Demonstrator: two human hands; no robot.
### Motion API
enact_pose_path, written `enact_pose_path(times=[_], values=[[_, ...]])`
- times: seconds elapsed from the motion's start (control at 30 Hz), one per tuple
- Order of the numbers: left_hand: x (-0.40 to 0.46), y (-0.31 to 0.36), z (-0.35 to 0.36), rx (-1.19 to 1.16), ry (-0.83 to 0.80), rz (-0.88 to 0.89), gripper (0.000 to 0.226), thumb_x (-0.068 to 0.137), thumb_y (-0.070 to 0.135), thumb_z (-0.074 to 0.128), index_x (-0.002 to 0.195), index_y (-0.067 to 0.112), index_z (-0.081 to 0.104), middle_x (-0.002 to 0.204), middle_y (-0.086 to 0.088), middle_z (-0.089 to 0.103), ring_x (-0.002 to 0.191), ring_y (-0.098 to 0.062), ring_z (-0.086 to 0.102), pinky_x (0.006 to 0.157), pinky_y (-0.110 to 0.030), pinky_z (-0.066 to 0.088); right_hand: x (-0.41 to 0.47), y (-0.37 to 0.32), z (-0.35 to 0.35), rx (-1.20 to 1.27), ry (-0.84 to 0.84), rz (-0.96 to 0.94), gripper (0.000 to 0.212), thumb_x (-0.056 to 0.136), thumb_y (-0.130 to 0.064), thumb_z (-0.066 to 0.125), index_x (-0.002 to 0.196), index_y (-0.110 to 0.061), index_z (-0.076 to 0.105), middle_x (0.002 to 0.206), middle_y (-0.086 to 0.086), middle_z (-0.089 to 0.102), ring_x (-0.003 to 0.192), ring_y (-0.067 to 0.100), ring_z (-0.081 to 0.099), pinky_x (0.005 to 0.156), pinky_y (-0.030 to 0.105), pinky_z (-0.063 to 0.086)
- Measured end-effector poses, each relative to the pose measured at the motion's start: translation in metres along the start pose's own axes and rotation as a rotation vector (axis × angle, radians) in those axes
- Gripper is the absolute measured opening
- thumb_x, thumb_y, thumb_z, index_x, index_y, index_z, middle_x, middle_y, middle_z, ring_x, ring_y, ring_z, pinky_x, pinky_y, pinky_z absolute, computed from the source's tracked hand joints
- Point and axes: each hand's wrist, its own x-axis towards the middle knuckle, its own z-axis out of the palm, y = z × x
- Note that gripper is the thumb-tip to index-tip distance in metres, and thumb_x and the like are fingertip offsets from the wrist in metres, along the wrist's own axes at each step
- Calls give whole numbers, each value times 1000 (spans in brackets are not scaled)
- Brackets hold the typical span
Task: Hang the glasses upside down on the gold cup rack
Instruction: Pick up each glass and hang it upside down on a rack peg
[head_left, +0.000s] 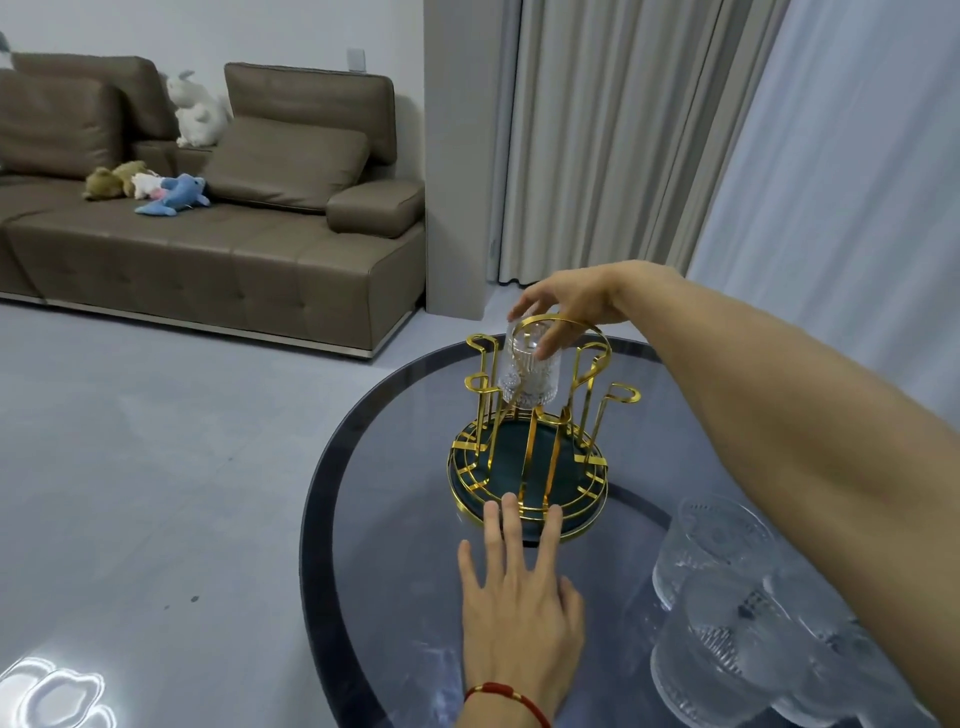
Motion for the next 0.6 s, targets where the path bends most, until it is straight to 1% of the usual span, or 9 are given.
enact_pose_path(times=[0.07, 0.17, 0.2, 0.3, 0.37, 0.43, 0.47, 0.53, 0.6], values=[[0, -1, 1, 0, 14, 0, 68, 97, 47, 24, 153, 45, -15, 167, -8, -21, 150, -29, -27, 122, -61, 1, -12, 3, 0, 38, 131, -34, 63, 89, -18, 78, 146, -21, 53, 135, 5, 62, 120, 27, 62, 97, 40, 56], [0, -1, 0, 14, 21, 2, 68, 98, 47, 24, 154, 43, -14, 167, -9, -20, 151, -28, -26, 123, -59, 2, -51, 13, 2, -38, 500, -78, 34, 98, -23, 67, 132, -15, 64, 125, 5, 69, 115, 21, 64, 100, 34, 51], [-1, 0, -3, 22, 18, 1, 68, 99, 46, 25, 155, 41, -13, 167, -10, -19, 152, -29, -24, 123, -59, 4, -69, 17, 5, -57, 576, -85, 28, 99, -22, 66, 126, -14, 68, 120, 4, 71, 110, 19, 65, 99, 33, 51], [-3, 7, -17, 29, -12, -14, 69, 100, 40, 34, 159, 35, -3, 169, -13, -12, 154, -31, -15, 123, -58, 11, -133, 26, 27, -151, 690, -115, 22, 97, -18, 64, 115, -12, 75, 108, 3, 75, 98, 16, 67, 90, 28, 53], [-7, 20, -33, -27, 14, -26, 70, 97, 33, 43, 159, 26, 12, 168, -17, 5, 155, -33, -2, 122, -55, 17, -177, 33, 53, -172, 726, -125, 19, 95, -16, 64, 107, -13, 78, 99, 1, 77, 92, 15, 69, 86, 29, 54], [-15, 37, -48, -237, 143, 64, 62, 89, 24, 52, 148, 16, 37, 152, -16, 37, 146, -33, 25, 117, -47, 29, -217, 43, 85, -145, 777, -114, 17, 92, -15, 64, 101, -14, 78, 93, -2, 76, 87, 14, 69, 85, 32, 55], [-20, 48, -56, -410, 194, 135, 56, 85, 20, 54, 140, 14, 47, 140, -10, 48, 136, -27, 37, 112, -41, 35, -234, 48, 102, -107, 815, -94, 16, 91, -14, 65, 99, -14, 78, 93, -3, 77, 87, 13, 69, 86, 31, 55], [-34, 68, -68, -749, 173, 236, 49, 80, 22, 52, 128, 19, 54, 125, 2, 54, 121, -12, 47, 103, -27, 39, -261, 57, 138, -16, 885, -28, 15, 90, -14, 66, 98, -16, 79, 94, -4, 77, 88, 11, 68, 88, 29, 54], [-46, 83, -73, -883, 76, 285, 51, 80, 31, 55, 130, 25, 50, 124, 6, 51, 119, -5, 47, 98, -19, 39, -278, 63, 171, 26, 926, 25, 14, 91, -13, 67, 99, -16, 78, 99, -3, 77, 93, 13, 68, 91, 32, 52]])
